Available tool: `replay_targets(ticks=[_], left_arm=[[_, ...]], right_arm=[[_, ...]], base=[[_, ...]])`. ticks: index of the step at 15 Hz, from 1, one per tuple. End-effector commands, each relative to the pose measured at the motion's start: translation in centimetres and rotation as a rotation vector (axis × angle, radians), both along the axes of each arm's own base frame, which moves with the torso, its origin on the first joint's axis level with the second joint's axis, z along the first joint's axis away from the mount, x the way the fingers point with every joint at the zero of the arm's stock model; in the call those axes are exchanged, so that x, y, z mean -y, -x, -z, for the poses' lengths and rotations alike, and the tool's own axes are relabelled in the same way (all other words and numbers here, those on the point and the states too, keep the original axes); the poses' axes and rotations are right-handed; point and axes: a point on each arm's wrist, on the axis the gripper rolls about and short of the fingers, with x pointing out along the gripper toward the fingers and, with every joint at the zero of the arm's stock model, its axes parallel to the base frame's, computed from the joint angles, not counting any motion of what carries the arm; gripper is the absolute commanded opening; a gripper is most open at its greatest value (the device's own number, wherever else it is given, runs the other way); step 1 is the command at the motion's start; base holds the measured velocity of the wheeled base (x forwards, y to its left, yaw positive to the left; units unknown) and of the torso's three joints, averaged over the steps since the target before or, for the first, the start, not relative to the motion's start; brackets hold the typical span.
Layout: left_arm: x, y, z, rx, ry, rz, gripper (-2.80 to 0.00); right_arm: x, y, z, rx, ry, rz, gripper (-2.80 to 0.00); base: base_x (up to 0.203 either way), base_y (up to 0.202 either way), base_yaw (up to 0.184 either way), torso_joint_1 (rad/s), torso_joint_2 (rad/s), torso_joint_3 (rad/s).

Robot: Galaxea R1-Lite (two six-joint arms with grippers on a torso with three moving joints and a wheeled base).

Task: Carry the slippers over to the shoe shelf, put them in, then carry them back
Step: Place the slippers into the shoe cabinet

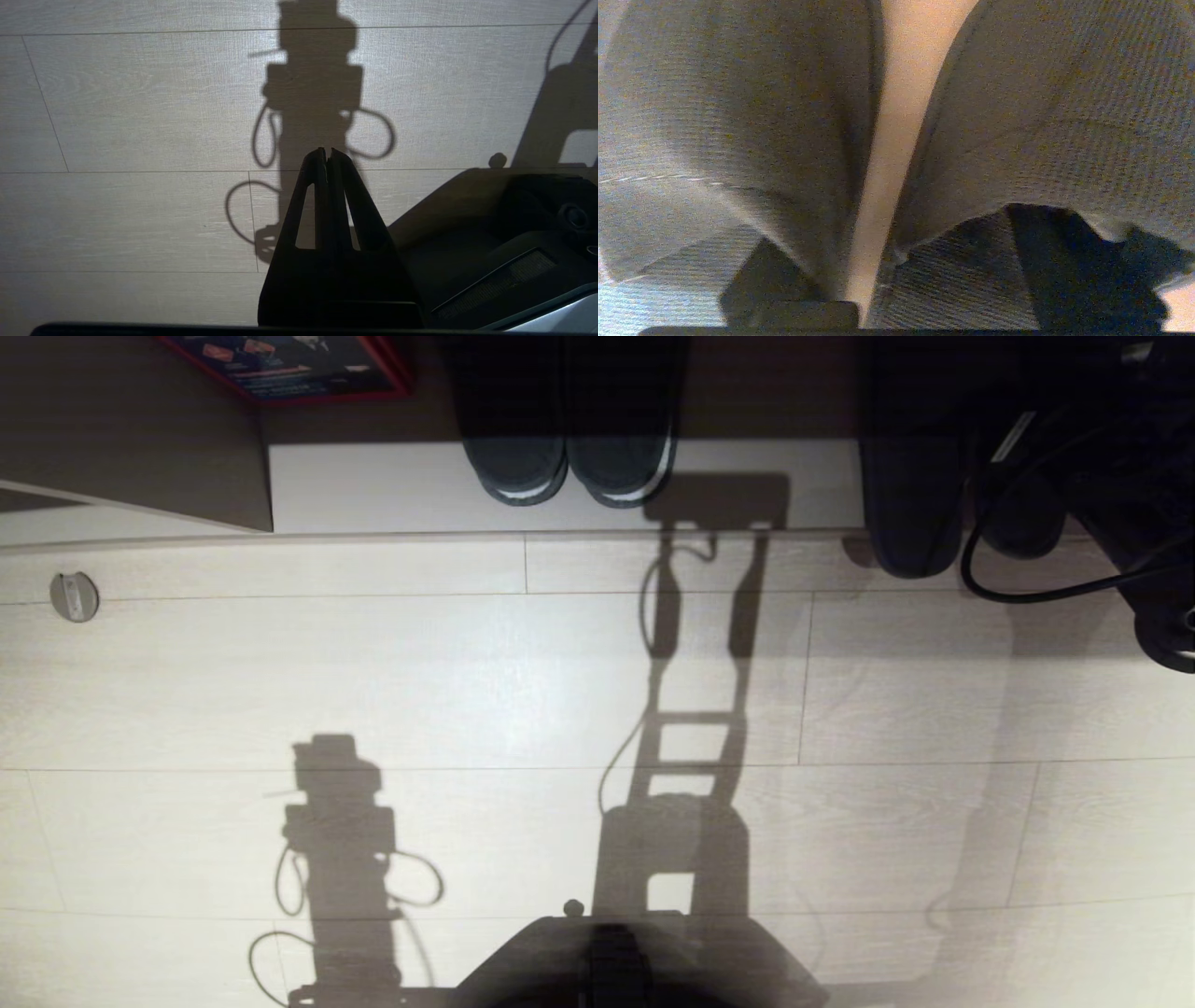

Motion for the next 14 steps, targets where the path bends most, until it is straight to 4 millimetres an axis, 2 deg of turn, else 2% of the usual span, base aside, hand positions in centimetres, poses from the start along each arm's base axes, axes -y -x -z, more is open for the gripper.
replay_targets(ticks=[1, 8, 14], left_arm=[[0.0, 0.0, 0.0, 0.000, 0.000, -0.002, -2.80], [0.0, 0.0, 0.0, 0.000, 0.000, -0.002, -2.80], [0.0, 0.0, 0.0, 0.000, -0.001, -0.002, -2.80]], right_arm=[[0.0, 0.0, 0.3, -0.010, 0.004, -0.003, 0.00], [0.0, 0.9, 0.7, -0.032, 0.006, -0.007, 0.00], [0.0, 2.8, 1.9, -0.086, 0.010, 0.003, 0.00]], base=[[0.000, 0.000, 0.000, 0.000, 0.00, 0.000], [0.000, 0.000, 0.000, 0.000, 0.00, 0.000], [0.000, 0.000, 0.000, 0.000, 0.00, 0.000]])
